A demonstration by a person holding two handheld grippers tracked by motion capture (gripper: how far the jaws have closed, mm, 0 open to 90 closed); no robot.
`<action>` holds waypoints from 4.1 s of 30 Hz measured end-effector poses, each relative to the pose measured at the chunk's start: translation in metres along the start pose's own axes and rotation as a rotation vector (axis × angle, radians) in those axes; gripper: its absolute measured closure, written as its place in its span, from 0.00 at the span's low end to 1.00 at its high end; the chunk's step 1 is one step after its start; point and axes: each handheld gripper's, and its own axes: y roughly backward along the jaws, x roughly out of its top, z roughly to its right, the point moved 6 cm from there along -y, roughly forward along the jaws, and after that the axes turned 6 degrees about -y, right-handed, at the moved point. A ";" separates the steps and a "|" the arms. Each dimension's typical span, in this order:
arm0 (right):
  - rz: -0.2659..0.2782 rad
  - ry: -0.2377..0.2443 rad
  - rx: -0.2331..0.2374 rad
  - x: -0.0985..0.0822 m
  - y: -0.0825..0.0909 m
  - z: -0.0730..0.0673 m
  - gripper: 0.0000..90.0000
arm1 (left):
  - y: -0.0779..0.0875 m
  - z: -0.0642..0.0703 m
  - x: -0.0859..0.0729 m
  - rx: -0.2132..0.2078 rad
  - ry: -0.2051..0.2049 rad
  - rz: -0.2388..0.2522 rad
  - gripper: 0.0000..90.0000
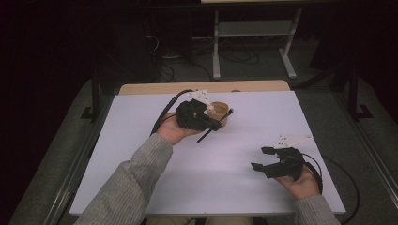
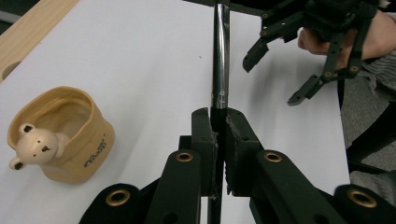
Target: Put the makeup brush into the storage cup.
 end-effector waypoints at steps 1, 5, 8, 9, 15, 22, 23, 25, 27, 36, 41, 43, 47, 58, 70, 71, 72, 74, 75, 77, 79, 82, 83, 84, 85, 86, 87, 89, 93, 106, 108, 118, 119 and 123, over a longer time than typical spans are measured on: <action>0.000 0.000 0.000 0.000 0.000 0.000 0.26 | 0.000 0.000 0.000 0.000 0.000 0.000 0.93; 0.017 -0.010 -0.017 -0.001 0.004 0.002 0.26 | -0.001 -0.010 0.010 0.008 0.009 0.013 0.93; 0.016 -0.023 -0.025 -0.003 0.004 0.004 0.25 | -0.002 -0.015 0.016 0.014 0.002 0.009 0.93; 0.016 -0.023 -0.025 -0.003 0.004 0.004 0.25 | -0.002 -0.016 0.017 0.015 0.006 0.009 0.93; 0.033 -0.029 -0.032 -0.003 0.007 0.003 0.25 | -0.004 -0.025 0.032 0.016 -0.011 0.016 0.93; 0.041 -0.034 -0.038 -0.003 0.009 0.004 0.25 | -0.007 -0.035 0.045 0.018 -0.018 0.018 0.93; 0.044 -0.032 -0.039 -0.003 0.010 0.005 0.25 | -0.007 -0.036 0.046 0.019 -0.018 0.017 0.93; 0.045 -0.032 -0.041 -0.004 0.010 0.005 0.25 | -0.010 -0.041 0.049 0.019 -0.015 0.017 0.93; 0.042 -0.029 -0.043 -0.004 0.010 0.006 0.24 | -0.011 -0.043 0.050 0.022 -0.011 0.015 0.93; 0.054 -0.033 -0.045 -0.002 0.012 0.007 0.24 | -0.014 -0.066 0.058 0.054 0.018 0.030 0.93; 0.056 -0.032 -0.041 -0.002 0.012 0.007 0.24 | -0.015 -0.073 0.064 0.067 0.022 0.051 0.93; 0.058 -0.033 -0.038 -0.001 0.011 0.007 0.24 | -0.017 -0.077 0.066 0.066 0.030 0.056 0.93; 0.062 -0.030 -0.038 -0.001 0.012 0.007 0.24 | -0.019 -0.085 0.071 0.069 0.041 0.071 0.93; 0.059 -0.032 -0.024 -0.001 0.008 0.007 0.23 | -0.023 -0.108 0.095 0.101 0.071 0.103 0.93; 0.073 -0.043 -0.030 -0.002 0.012 0.011 0.23 | -0.036 -0.128 0.083 0.126 0.123 0.111 0.93; 0.073 -0.043 -0.030 -0.002 0.012 0.011 0.23 | -0.038 -0.129 0.082 0.133 0.128 0.110 0.93; 0.074 -0.044 -0.028 -0.002 0.013 0.012 0.23 | -0.039 -0.131 0.081 0.135 0.133 0.110 0.93; 0.075 -0.049 -0.028 -0.002 0.013 0.013 0.23 | -0.044 -0.134 0.079 0.136 0.144 0.109 0.93; 0.077 -0.050 -0.027 -0.002 0.013 0.012 0.23 | -0.046 -0.135 0.078 0.136 0.151 0.106 0.93; 0.079 -0.044 -0.032 -0.002 0.015 0.013 0.23 | -0.051 -0.137 0.074 0.134 0.159 0.095 0.93; 0.081 -0.043 -0.032 -0.002 0.015 0.013 0.23 | -0.055 -0.139 0.071 0.136 0.164 0.083 0.92; 0.082 -0.048 -0.032 -0.002 0.015 0.013 0.23 | -0.058 -0.141 0.068 0.138 0.172 0.088 0.92; 0.081 -0.048 -0.032 -0.002 0.015 0.013 0.23 | -0.060 -0.141 0.067 0.138 0.179 0.096 0.92; 0.081 -0.045 -0.031 -0.002 0.015 0.013 0.23 | -0.061 -0.142 0.065 0.141 0.177 0.091 0.92; 0.080 -0.045 -0.030 -0.002 0.015 0.013 0.23 | -0.062 -0.142 0.064 0.143 0.182 0.090 0.92; 0.080 -0.045 -0.030 -0.002 0.015 0.013 0.23 | -0.064 -0.143 0.062 0.145 0.183 0.089 0.92; 0.080 -0.043 -0.031 -0.002 0.015 0.013 0.23 | -0.065 -0.143 0.061 0.142 0.187 0.090 0.92; 0.083 -0.045 -0.032 -0.002 0.017 0.013 0.23 | -0.067 -0.143 0.058 0.143 0.187 0.086 0.92; 0.087 -0.045 -0.031 -0.002 0.017 0.013 0.24 | -0.071 -0.144 0.054 0.137 0.198 0.084 0.92; 0.095 -0.045 -0.031 -0.002 0.019 0.014 0.24 | -0.083 -0.146 0.039 0.140 0.216 0.079 0.92; 0.095 -0.046 -0.031 -0.002 0.019 0.014 0.24 | -0.084 -0.147 0.035 0.139 0.229 0.085 0.92; 0.091 -0.045 -0.030 -0.003 0.019 0.013 0.24 | -0.087 -0.145 0.022 0.135 0.246 0.082 0.92; 0.092 -0.045 -0.029 -0.003 0.019 0.013 0.24 | -0.087 -0.146 0.021 0.136 0.248 0.081 0.91; 0.091 -0.042 -0.029 -0.003 0.019 0.013 0.24 | -0.087 -0.146 0.020 0.135 0.249 0.085 0.91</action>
